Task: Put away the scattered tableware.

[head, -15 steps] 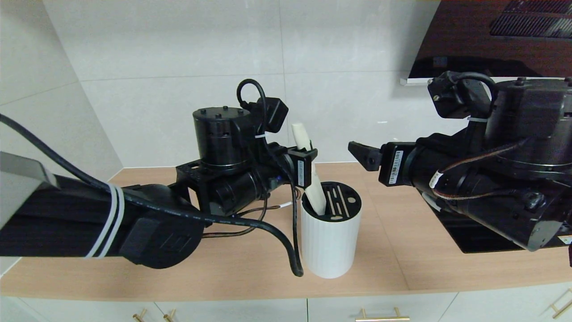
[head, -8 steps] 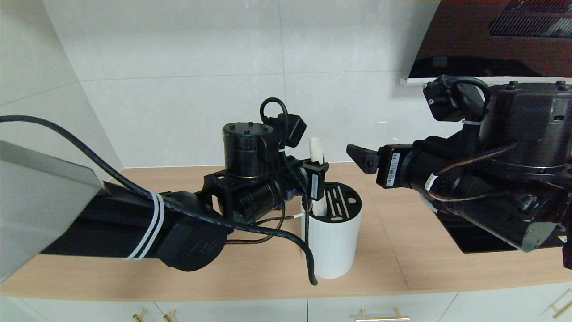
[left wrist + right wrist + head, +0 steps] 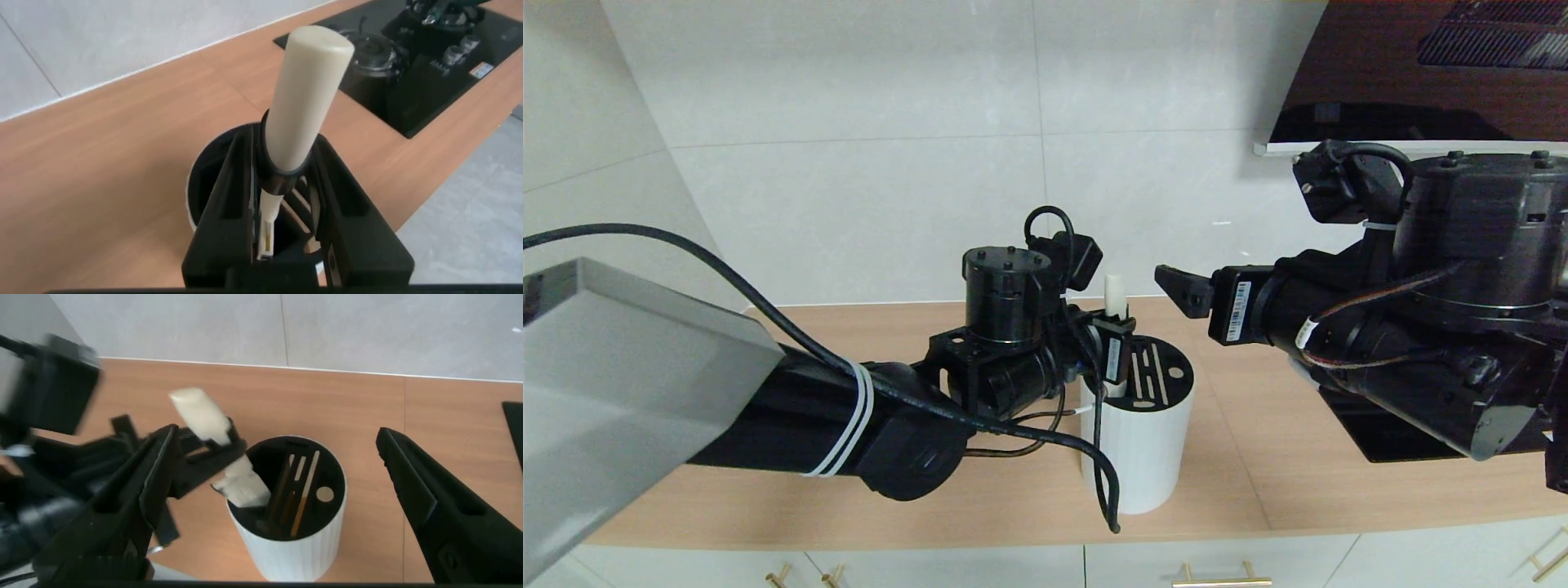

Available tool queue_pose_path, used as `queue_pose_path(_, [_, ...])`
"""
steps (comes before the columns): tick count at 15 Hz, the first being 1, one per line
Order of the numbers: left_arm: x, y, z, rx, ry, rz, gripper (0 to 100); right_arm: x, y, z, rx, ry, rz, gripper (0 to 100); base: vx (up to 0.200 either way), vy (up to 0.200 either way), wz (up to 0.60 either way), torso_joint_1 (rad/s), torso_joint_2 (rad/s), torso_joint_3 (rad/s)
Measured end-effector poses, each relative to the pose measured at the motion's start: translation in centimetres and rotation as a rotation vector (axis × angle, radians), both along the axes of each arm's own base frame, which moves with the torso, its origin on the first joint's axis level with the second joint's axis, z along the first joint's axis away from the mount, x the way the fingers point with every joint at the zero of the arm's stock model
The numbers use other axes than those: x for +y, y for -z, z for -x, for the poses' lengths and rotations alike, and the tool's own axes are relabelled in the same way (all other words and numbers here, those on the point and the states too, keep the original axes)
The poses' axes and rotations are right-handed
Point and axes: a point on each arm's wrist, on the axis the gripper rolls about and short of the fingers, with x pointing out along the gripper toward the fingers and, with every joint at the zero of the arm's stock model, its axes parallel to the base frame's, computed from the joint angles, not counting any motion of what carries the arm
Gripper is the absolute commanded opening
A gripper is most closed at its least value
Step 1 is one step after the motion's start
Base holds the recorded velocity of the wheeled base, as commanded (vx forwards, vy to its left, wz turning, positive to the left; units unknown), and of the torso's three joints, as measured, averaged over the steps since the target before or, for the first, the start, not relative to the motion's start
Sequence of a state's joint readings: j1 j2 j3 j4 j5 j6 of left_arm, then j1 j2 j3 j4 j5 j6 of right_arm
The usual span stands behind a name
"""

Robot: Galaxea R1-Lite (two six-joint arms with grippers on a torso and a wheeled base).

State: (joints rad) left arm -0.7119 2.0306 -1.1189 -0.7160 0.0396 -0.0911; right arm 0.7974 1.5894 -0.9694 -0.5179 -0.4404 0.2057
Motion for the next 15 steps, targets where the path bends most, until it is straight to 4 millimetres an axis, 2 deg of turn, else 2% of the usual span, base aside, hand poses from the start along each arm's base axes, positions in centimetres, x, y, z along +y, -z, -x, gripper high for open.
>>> queue_pose_path(1, [0.0,0.1,-0.1,0.003,0.000,-0.002,0,0.0,0.0,0.0,0.000,0.000,0.000,100,0.000,0.000,0.00,0.000,0.00,0.000])
queue_pose_path(2, [-0.1,0.3,-0.1,0.005,-0.001,-0.004,100,0.0,0.0,0.0,0.000,0.000,0.000,100,0.000,0.000,0.00,0.000,0.00,0.000])
queue_pose_path(12, [-0.1,-0.2,0.0,-0.012,-0.024,0.011,100,0.0,0.0,0.0,-0.001,0.000,-0.001,100,0.000,0.000,0.00,0.000,0.00,0.000])
queue_pose_path(14, [0.3,-1.1,0.3,-0.042,-0.077,0.026,100,-0.2,-0.3,0.1,-0.008,0.001,-0.008,100,0.000,0.000,0.00,0.000,0.00,0.000])
queue_pose_path(15, [0.7,-2.3,0.7,-0.078,-0.103,0.055,100,-0.4,-0.6,0.3,-0.017,0.005,-0.017,100,0.000,0.000,0.00,0.000,0.00,0.000])
